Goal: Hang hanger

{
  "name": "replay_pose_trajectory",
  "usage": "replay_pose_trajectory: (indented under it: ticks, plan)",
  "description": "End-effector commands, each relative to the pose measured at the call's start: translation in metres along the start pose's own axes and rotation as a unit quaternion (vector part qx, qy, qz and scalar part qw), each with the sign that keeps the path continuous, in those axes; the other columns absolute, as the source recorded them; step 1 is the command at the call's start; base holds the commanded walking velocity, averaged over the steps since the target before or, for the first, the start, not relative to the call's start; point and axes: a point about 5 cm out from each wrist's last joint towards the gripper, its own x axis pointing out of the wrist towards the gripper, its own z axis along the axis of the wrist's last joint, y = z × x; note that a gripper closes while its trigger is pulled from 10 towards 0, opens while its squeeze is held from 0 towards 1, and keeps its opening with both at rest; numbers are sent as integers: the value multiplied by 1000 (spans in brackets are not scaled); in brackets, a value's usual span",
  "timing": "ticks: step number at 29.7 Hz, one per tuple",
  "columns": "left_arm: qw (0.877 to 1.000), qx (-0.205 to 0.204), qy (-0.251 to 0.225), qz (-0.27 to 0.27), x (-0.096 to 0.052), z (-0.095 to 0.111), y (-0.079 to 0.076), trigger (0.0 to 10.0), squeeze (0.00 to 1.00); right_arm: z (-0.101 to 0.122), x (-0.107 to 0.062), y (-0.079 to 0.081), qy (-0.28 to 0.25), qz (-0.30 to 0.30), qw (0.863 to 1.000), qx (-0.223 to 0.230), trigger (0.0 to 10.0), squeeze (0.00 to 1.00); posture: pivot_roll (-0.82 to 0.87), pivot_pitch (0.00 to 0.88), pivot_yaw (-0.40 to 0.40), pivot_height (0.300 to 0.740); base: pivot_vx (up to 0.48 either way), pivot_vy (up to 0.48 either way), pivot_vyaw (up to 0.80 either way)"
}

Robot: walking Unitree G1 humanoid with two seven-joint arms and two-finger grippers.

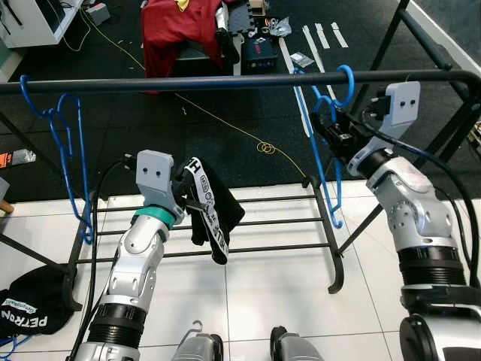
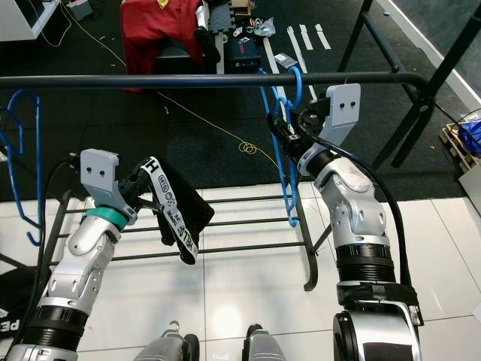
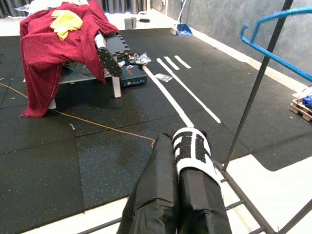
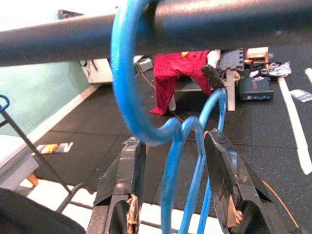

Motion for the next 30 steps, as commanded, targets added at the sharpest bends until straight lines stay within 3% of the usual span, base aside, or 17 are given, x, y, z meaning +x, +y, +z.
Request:
replay_pose_trajectory:
  ticks: [1, 8, 14, 19, 20, 22, 23, 25, 27, 29, 30]
  plan:
    - [1000, -2, 11, -1, -2, -5, 0, 10000, 0, 2, -3, 0, -13, -5, 1000, 5, 10000, 0, 6, 125, 102, 740, 0, 0, 0]
    - [1000, -7, 15, 1, -8, -7, 0, 10000, 0, 7, -40, 30, -86, -40, 994, -49, 10000, 0, 6, 140, 110, 740, 0, 0, 0]
    - [999, -23, 24, 6, -8, -9, 0, 10000, 0, 4, -50, 33, -91, -65, 992, -64, 10000, 0, -1, 141, 113, 740, 0, 0, 0]
    - [999, -35, 37, 9, -7, -12, -1, 10000, 0, 7, -60, 36, -111, -101, 982, -115, 10000, 0, -1, 140, 107, 740, 0, 0, 0]
    - [999, -34, 36, 9, -8, -11, -1, 10000, 0, 11, -66, 41, -133, -106, 975, -142, 10000, 0, -2, 141, 106, 740, 0, 0, 0]
    - [999, -31, 33, 7, -9, -11, -1, 10000, 0, 13, -70, 48, -148, -103, 971, -157, 10000, 0, -3, 141, 105, 740, 0, 0, 0]
    - [999, -31, 33, 7, -9, -11, -1, 10000, 0, 13, -70, 48, -148, -103, 971, -157, 10000, 0, -3, 141, 105, 740, 0, 0, 0]
    - [999, -17, 30, 12, -10, -11, 1, 10000, 0, -2, -73, 65, -131, -67, 983, -113, 10000, 0, -4, 140, 103, 740, 0, 0, 0]
    - [999, -17, 30, 12, -10, -11, 1, 10000, 0, -2, -73, 65, -131, -67, 983, -113, 10000, 0, -4, 140, 103, 740, 0, 0, 0]
    - [999, -12, 28, 17, -9, -11, 3, 10000, 0, -20, -71, 79, -88, -18, 993, -72, 10000, 0, -6, 137, 101, 740, 0, 0, 0]
    - [999, -12, 28, 17, -9, -11, 3, 10000, 0, -20, -71, 79, -88, -18, 993, -72, 10000, 0, -6, 137, 101, 740, 0, 0, 0]
